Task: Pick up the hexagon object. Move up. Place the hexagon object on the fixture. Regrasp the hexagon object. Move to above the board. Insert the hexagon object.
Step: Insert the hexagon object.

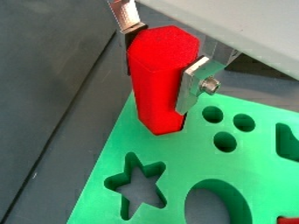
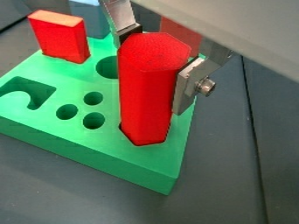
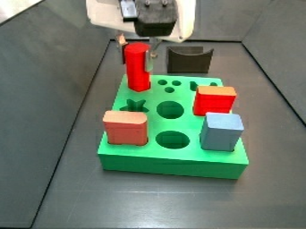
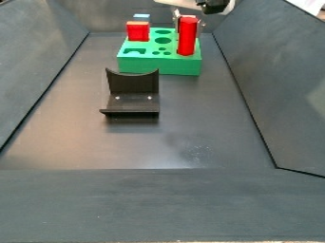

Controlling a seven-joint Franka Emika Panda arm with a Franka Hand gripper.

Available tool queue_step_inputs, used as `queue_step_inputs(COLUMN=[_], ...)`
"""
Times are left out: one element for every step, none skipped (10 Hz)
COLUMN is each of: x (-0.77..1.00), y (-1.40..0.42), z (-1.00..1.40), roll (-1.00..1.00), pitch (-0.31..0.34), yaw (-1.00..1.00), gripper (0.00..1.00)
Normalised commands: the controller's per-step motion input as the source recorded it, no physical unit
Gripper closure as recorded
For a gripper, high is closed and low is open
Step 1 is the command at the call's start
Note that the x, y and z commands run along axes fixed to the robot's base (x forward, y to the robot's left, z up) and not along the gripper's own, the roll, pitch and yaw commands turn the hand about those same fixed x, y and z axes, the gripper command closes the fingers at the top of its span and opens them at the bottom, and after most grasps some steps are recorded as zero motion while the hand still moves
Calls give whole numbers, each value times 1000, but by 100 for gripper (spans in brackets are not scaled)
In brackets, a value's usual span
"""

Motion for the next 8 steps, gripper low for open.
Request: queue_step_inputs(x=[66,86,114,131,51,0,0,0], y=[-34,0,0,0,0,0,-17,0], z=[-1000,-1000,-1000,-1000,-1000,-986,0,0], roll=[76,109,117,114,130,183,13,0], pitch=[-4,0,0,0,0,0,0,0], yaw=[-86,-86,-109,-120,-49,-40,0,0], gripper=[100,100,100,100,100,100,100,100])
